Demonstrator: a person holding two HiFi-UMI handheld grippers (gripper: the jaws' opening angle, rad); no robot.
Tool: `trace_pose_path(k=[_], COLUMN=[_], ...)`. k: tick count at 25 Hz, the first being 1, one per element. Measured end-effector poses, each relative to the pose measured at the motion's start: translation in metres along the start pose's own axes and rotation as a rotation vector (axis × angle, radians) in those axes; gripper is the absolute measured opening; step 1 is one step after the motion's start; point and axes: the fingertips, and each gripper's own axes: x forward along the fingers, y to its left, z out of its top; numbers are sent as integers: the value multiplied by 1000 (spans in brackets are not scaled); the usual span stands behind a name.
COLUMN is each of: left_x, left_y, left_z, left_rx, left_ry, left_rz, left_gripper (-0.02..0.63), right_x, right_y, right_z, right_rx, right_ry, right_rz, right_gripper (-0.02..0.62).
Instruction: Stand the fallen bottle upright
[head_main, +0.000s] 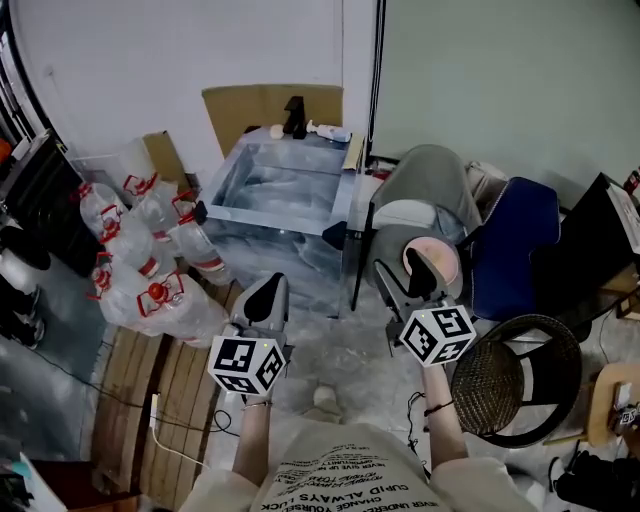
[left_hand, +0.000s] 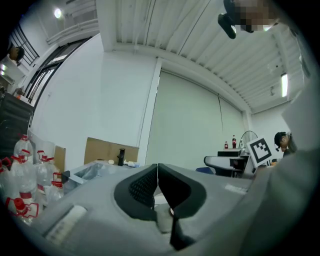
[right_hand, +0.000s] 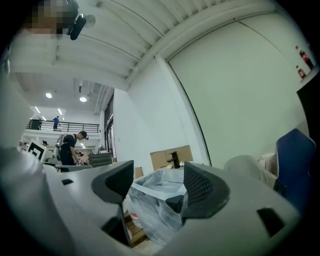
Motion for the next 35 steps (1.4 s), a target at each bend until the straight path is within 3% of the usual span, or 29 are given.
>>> trace_pose_path(k=[6, 17, 27, 35], left_x=[42, 93, 157, 230], left_y=[30, 44, 73, 108], left_z=[0, -10, -22, -22], left_rx=[4, -2, -5, -34], left_ry=[7, 36, 72, 89], left_rz=[-37, -82, -74, -46], left_gripper=[25, 25, 25, 25], right_x=[41, 71, 133, 215], right_y=[-11, -39, -77, -111], right_z=[-3, -6, -8, -9], right_rx=[-7, -3, 20, 11], right_ry=[-1, -4, -23, 39], right_rz=[-17, -59, -71, -31], right_gripper=[308, 308, 302, 301])
